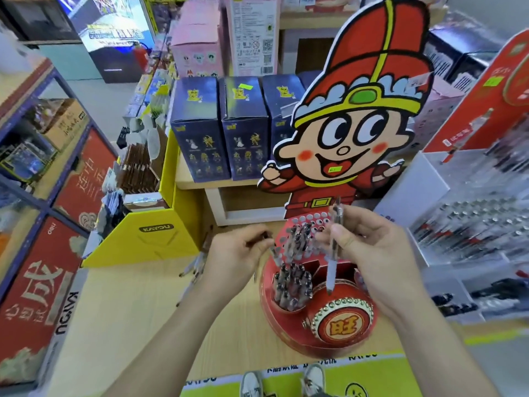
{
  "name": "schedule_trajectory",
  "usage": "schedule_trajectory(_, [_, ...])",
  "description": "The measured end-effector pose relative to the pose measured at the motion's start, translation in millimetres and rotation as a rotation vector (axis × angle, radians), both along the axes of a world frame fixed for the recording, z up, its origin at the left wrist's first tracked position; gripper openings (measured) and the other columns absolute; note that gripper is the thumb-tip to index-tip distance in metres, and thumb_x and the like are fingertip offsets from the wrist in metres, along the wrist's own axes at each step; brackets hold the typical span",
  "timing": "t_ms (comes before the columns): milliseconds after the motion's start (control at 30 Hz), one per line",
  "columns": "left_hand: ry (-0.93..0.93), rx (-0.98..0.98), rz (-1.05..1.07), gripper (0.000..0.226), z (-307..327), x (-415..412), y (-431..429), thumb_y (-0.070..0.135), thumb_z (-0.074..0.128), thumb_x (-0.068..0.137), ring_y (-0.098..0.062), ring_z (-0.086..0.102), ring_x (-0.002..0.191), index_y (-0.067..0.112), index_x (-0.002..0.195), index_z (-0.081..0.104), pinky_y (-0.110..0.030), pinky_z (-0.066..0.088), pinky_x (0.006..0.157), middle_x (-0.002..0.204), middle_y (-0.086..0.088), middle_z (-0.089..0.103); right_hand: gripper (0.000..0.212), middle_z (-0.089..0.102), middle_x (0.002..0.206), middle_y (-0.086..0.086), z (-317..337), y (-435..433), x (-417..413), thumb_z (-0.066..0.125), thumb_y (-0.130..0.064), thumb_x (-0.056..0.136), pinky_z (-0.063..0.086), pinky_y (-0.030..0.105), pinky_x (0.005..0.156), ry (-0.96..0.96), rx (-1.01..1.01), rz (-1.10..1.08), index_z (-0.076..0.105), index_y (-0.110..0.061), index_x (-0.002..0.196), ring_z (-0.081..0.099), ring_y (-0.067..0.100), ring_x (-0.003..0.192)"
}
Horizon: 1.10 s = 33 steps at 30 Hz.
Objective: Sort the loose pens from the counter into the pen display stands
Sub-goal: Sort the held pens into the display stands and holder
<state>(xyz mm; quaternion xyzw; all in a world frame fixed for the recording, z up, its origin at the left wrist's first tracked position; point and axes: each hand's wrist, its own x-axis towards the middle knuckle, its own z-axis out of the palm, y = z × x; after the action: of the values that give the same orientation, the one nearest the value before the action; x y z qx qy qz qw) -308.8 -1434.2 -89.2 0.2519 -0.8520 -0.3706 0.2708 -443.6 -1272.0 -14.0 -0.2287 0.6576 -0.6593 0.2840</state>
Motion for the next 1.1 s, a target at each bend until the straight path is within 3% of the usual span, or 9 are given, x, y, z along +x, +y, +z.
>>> schedule_trajectory(167, [0.04,-0.054,-0.057,0.018,2,-7,2,0.027,0.074,0.079,0.015,0.058,0.081,0.027,0.097,0.07,-0.011,0.046,0.073,0.085,0.033,0.062,0.022,0.076,0.089,0.006,-2,-3,5,0.057,0.002,0.092,0.061,0.037,0.077,-0.027,0.004,-0.025,0.069,-0.015,0.1,0.074,0.025,0.084])
schedule_trajectory(233, [0.023,-0.06,-0.089,0.02,1,-9,2,0.027,0.07,0.083,0.01,0.06,0.084,0.027,0.104,0.069,-0.018,0.049,0.076,0.088,0.029,0.065,0.022,0.076,0.09,0.006,-3,-4,6,0.057,0.002,0.092,0.06,0.039,0.079,-0.031,0.0,-0.022,0.068,-0.015,0.101,0.074,0.024,0.084])
schedule_trajectory(333, [-0.018,-0.054,-0.122,0.021,3,-11,4,0.029,0.061,0.089,-0.007,0.065,0.088,0.025,0.107,0.07,-0.031,0.053,0.077,0.094,0.009,0.072,0.019,0.075,0.09,0.01,-5,-7,6,0.061,0.001,0.089,0.06,0.045,0.08,-0.086,-0.03,-0.022,0.069,-0.01,0.102,0.073,0.028,0.083])
schedule_trajectory(533, [-0.202,-0.057,-0.055,0.027,2,-19,9,0.045,0.071,0.081,-0.007,0.063,0.079,0.025,0.098,0.07,-0.03,0.054,0.071,0.088,0.01,0.071,0.029,0.072,0.081,0.006,-1,-11,6,0.075,-0.013,0.065,0.059,0.038,0.068,-0.117,-0.087,-0.024,0.067,-0.011,0.093,0.069,0.024,0.072])
schedule_trajectory(700, [-0.215,-0.088,-0.077,0.025,3,-25,15,0.044,0.069,0.083,-0.01,0.062,0.08,0.026,0.1,0.071,-0.029,0.049,0.068,0.089,0.009,0.071,0.017,0.074,0.083,0.009,-3,-15,10,0.064,0.003,0.086,0.061,0.035,0.069,-0.147,-0.096,-0.039,0.065,-0.008,0.099,0.072,0.025,0.077])
schedule_trajectory(800, [-0.221,0.024,-0.09,0.022,5,-25,12,0.042,0.071,0.081,-0.003,0.062,0.074,0.028,0.097,0.072,-0.026,0.05,0.067,0.082,0.011,0.071,0.02,0.075,0.089,0.011,-3,-15,11,0.054,0.006,0.092,0.06,0.033,0.069,-0.177,-0.1,-0.01,0.064,-0.007,0.104,0.074,0.026,0.084])
schedule_trajectory(933, [-0.209,0.185,-0.106,0.023,9,-26,10,0.036,0.078,0.077,0.004,0.062,0.068,0.023,0.095,0.073,-0.011,0.046,0.059,0.076,0.012,0.07,0.018,0.075,0.087,0.011,-1,-15,13,0.056,0.006,0.09,0.06,0.033,0.067,-0.213,-0.132,-0.038,0.064,-0.006,0.101,0.074,0.027,0.083])
schedule_trajectory(1033, [-0.289,0.159,-0.161,0.036,9,-22,4,0.037,0.08,0.074,0.003,0.062,0.077,0.022,0.106,0.072,-0.018,0.052,0.072,0.089,0.012,0.071,0.013,0.072,0.083,0.007,0,-14,12,0.059,0.004,0.088,0.06,0.033,0.066,-0.221,-0.146,-0.101,0.064,-0.006,0.097,0.074,0.026,0.082])
schedule_trajectory(1100, [-0.319,0.113,-0.157,0.033,13,-16,1,0.027,0.077,0.08,0.003,0.062,0.083,0.024,0.112,0.07,-0.024,0.053,0.081,0.093,0.016,0.069,0.012,0.068,0.082,0.003,1,-14,11,0.062,-0.002,0.085,0.061,0.035,0.067,-0.223,-0.154,-0.128,0.064,-0.006,0.096,0.074,0.026,0.084])
